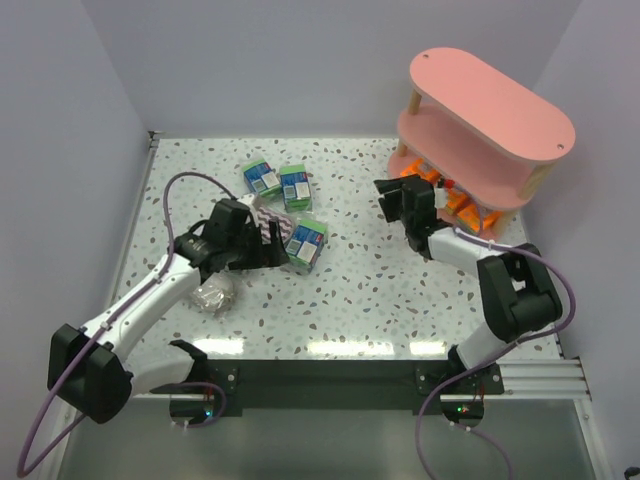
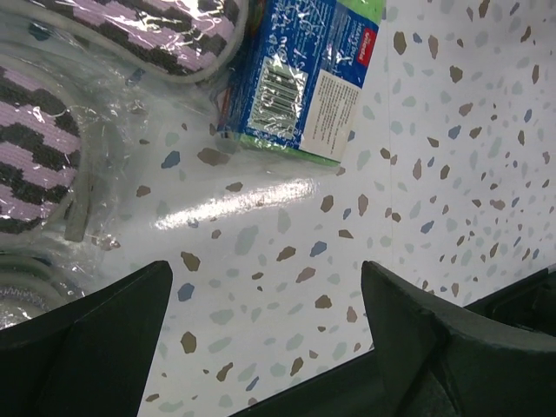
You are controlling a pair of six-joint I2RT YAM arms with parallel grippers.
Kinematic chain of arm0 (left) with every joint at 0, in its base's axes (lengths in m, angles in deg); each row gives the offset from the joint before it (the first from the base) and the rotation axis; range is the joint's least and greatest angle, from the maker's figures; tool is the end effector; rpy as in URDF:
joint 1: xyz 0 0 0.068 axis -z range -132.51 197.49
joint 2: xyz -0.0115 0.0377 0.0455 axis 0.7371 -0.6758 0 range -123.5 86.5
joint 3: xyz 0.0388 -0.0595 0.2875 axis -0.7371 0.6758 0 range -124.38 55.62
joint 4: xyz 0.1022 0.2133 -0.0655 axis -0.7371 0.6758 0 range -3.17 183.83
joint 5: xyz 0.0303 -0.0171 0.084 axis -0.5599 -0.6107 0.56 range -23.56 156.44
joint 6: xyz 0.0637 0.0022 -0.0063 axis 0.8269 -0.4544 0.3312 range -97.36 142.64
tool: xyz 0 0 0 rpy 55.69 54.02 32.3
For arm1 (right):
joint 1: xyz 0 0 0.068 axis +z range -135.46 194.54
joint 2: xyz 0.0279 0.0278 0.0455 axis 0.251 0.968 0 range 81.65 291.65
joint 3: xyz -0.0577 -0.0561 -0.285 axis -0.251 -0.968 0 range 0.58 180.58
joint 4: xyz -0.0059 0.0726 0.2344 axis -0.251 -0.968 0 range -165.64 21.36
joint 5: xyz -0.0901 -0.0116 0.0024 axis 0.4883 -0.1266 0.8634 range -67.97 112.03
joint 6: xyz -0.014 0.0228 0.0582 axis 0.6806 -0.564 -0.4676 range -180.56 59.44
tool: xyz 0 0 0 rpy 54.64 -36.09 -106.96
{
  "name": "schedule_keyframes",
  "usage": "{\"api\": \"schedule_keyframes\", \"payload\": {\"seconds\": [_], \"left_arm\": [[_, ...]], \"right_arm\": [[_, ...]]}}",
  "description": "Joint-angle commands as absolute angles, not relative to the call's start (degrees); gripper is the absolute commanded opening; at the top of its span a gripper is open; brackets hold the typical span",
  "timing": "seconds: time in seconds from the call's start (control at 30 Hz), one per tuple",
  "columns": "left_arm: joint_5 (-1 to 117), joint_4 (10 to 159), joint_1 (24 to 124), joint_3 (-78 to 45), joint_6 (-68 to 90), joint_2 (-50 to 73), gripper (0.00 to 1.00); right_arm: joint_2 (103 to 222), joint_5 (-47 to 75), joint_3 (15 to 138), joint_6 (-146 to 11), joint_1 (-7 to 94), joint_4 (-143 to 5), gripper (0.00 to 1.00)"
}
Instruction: Place and organize the cleaning sponges onto the shelf
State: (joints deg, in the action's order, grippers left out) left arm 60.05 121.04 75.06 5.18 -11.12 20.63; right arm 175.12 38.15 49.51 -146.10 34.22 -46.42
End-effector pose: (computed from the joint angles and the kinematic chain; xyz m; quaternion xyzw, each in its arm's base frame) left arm 0.1903 -0.1056 0.2795 -0.0314 0.9368 -0.2207 0.2695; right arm 0.3383 0.1064 0.2377 0.5125 0.6479 0.3673 0.4273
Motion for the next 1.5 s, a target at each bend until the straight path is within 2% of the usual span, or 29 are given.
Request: {"api": "schedule_keyframes", "payload": {"seconds": [0.0,0.13,0.2,0.23,0.3,0.33,0.4,0.43,0.63,0.87,1.03,1.47], "left_arm": [[60.1,115.4,73.4,5.3,-10.8,19.3,0.95],[57.7,109.8,72.5,4.6,-8.8,15.8,0.87],[55.0,105.3,72.6,4.3,-8.2,13.6,0.78],[54.3,102.7,72.6,4.2,-7.7,12.9,0.70],[53.8,101.1,72.6,4.0,-7.3,10.0,0.60],[54.0,100.8,72.6,3.4,-6.7,8.9,0.49],[55.4,100.5,72.6,2.7,-6.0,6.0,0.39],[56.3,100.4,72.6,2.3,-5.8,5.2,0.29],[61.4,99.2,72.6,1.3,-4.5,-0.5,0.14],[58.5,94.3,72.6,2.9,-4.7,-4.1,0.12],[50.4,89.0,72.9,4.8,-6.7,-4.6,0.12],[42.6,77.4,83.3,5.5,-16.5,-10.5,0.12]], "right_arm": [[170.4,18.5,50.5,-129.6,36.7,-58.5,0.58],[165.6,15.2,51.9,-120.0,42.7,-70.3,0.58],[162.5,14.6,51.7,-116.8,44.6,-74.6,0.58],[161.6,14.6,51.5,-116.3,44.9,-76.0,0.58],[158.8,15.1,50.5,-114.8,46.2,-79.6,0.57],[157.9,15.4,50.2,-114.3,46.7,-80.7,0.56],[156.0,15.7,49.2,-112.9,47.7,-82.6,0.56],[154.0,16.0,48.8,-112.6,48.5,-84.4,0.56],[147.2,17.3,44.4,-112.0,49.8,-88.9,0.56],[142.4,18.0,42.0,-110.4,49.9,-91.8,0.56],[142.4,18.1,41.7,-110.2,50.0,-91.8,0.56],[147.6,21.8,44.4,-112.1,49.9,-91.1,0.58]]}}
